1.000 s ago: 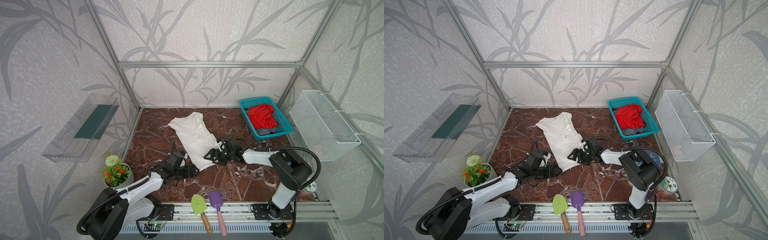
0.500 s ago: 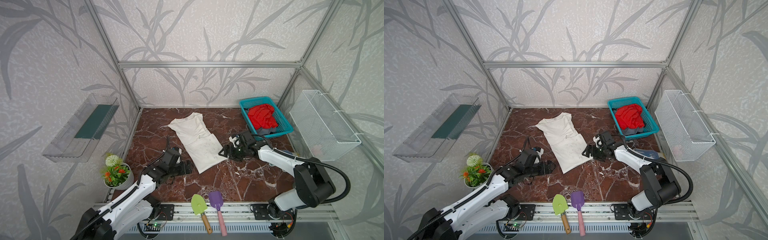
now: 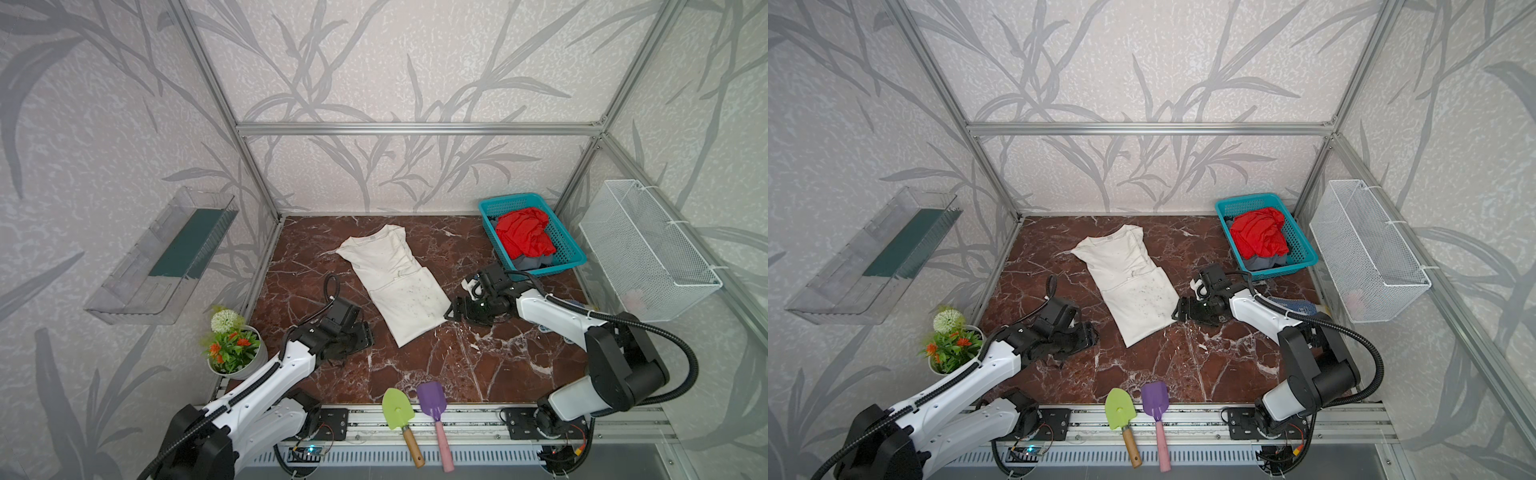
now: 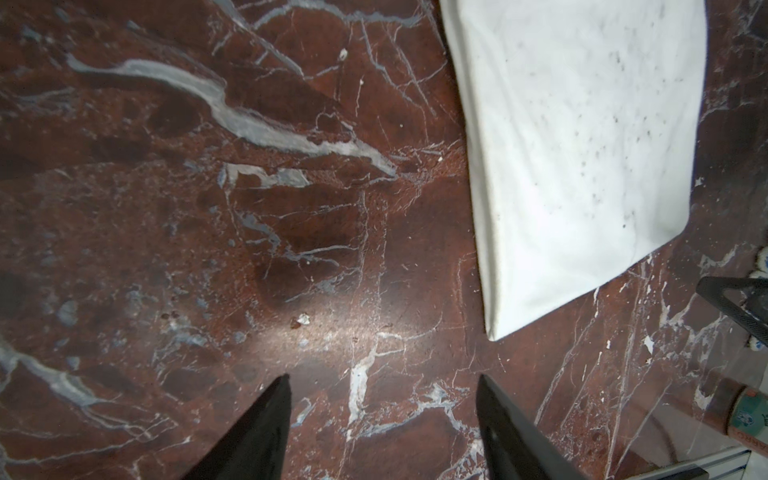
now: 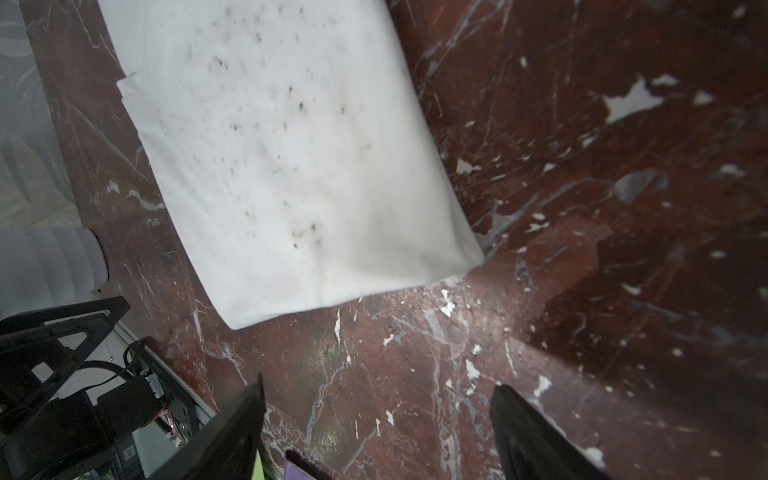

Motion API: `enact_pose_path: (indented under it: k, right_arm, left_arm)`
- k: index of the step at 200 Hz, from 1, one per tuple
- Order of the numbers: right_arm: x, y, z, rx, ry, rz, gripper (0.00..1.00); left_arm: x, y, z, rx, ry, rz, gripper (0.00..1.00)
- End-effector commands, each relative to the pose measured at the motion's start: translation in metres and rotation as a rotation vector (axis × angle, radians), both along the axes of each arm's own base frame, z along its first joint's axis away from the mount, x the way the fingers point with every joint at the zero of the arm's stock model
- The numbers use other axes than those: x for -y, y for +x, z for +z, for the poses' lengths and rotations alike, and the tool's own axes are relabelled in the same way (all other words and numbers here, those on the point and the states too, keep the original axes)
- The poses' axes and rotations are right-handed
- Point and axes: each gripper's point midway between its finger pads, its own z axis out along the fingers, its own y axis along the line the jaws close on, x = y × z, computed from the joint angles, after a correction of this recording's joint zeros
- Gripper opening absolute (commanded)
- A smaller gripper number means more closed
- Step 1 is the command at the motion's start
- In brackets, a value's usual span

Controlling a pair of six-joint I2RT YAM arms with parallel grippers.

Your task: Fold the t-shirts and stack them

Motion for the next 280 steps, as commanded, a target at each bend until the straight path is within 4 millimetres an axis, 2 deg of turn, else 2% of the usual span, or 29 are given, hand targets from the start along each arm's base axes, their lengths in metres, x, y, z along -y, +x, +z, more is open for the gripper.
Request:
enact_pose_path:
  k: [1,23,46,61,89,137,141,162,205,240,262,280]
  right_arm:
    - [0.005,-0.009,-0.011,-0.033,-0.027,0.021,0.82]
    - [0.005,-0.013,-0.019,-0.052,-0.033,0.029,0.77]
    - [0.013,-0.011,-0.025,-0.047,-0.080,0.021,0.77]
    - [0.019,-0.007,-0.025,-0.040,-0.115,0.013,0.77]
    - [0.026,0.009,-0.024,-0.017,-0.149,0.004,0.76]
    - [0.015,0.032,-0.027,0.001,-0.121,0.040,0.63]
    - [0.015,0.031,-0.035,-0.022,-0.128,0.043,0.62]
    - [0.013,0.032,-0.041,-0.038,-0.128,0.053,0.57]
    - [0.015,0.031,-0.048,-0.049,-0.149,0.063,0.51]
    - [0.015,0.029,-0.052,-0.064,-0.154,0.078,0.40]
    - [0.017,0.026,-0.050,-0.064,-0.164,0.080,0.42]
    - [0.020,0.025,-0.044,-0.049,-0.173,0.076,0.43]
  left_arm:
    - [0.008,0.001,-0.004,-0.048,-0.030,0.014,0.65]
    - [0.012,0.002,-0.012,-0.078,-0.036,0.007,0.61]
    - [0.024,0.012,-0.010,-0.047,-0.093,0.001,0.60]
    - [0.037,0.017,-0.008,-0.041,-0.142,-0.016,0.59]
    - [0.056,0.022,-0.017,-0.073,-0.137,-0.053,0.59]
    - [0.083,0.020,-0.032,-0.120,-0.127,-0.077,0.58]
    - [0.085,0.019,-0.033,-0.123,-0.124,-0.080,0.58]
    - [0.095,0.018,-0.037,-0.141,-0.109,-0.085,0.56]
    - [0.093,0.003,-0.055,-0.222,-0.017,-0.051,0.43]
    - [0.088,-0.003,-0.061,-0.245,0.035,-0.034,0.34]
    - [0.083,-0.004,-0.062,-0.246,0.075,-0.028,0.17]
    - [0.070,-0.008,-0.061,-0.254,0.135,-0.023,0.09]
